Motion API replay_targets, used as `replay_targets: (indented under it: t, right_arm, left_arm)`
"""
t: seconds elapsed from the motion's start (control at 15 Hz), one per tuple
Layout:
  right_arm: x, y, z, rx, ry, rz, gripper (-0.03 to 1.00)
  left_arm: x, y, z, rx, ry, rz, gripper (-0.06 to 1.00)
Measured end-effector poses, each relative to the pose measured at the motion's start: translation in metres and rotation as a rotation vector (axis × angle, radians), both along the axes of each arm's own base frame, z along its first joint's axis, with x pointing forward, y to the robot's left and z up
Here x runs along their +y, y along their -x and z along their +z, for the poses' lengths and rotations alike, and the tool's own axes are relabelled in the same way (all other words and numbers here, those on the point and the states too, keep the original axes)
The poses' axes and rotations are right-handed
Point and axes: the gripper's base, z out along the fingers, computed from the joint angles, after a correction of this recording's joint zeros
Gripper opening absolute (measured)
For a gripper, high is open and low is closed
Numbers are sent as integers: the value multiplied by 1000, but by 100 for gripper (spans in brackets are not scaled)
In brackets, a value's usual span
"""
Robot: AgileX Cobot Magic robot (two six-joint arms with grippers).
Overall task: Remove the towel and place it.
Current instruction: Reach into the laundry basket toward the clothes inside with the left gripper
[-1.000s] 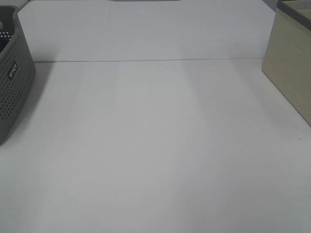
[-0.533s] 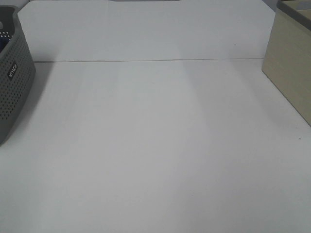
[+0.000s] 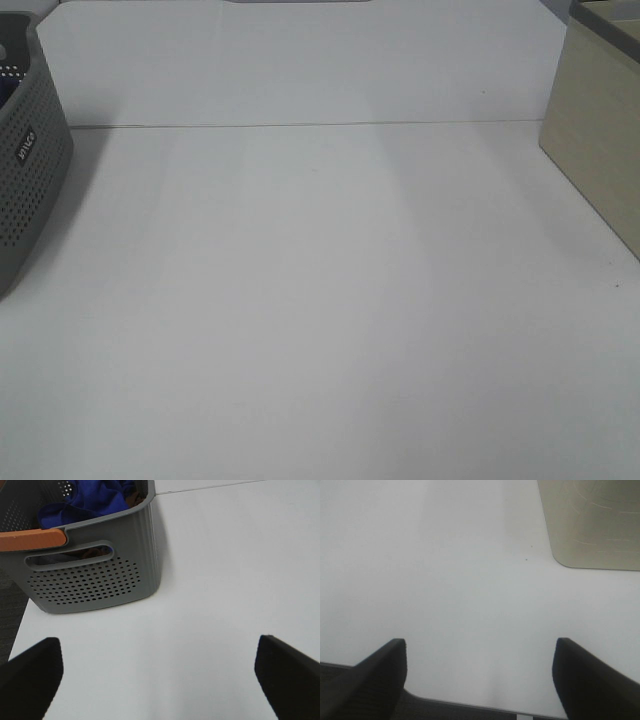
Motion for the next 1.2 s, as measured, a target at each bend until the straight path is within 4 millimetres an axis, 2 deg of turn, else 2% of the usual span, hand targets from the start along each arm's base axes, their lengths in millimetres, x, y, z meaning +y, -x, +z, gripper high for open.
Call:
replay_targets:
  t: [0.93, 1.13, 1.2]
  right_arm:
    - [0, 0, 0, 0, 0, 0, 78]
    - [0, 0, 0, 0, 0, 0, 78]
    - [0, 0, 0, 0, 0, 0, 78]
  left_arm:
    - [0, -3, 0, 17, -1, 2, 99]
    - [2, -14, 19, 86, -58, -28, 99]
    - [2, -21, 35, 129, -108, -61, 99]
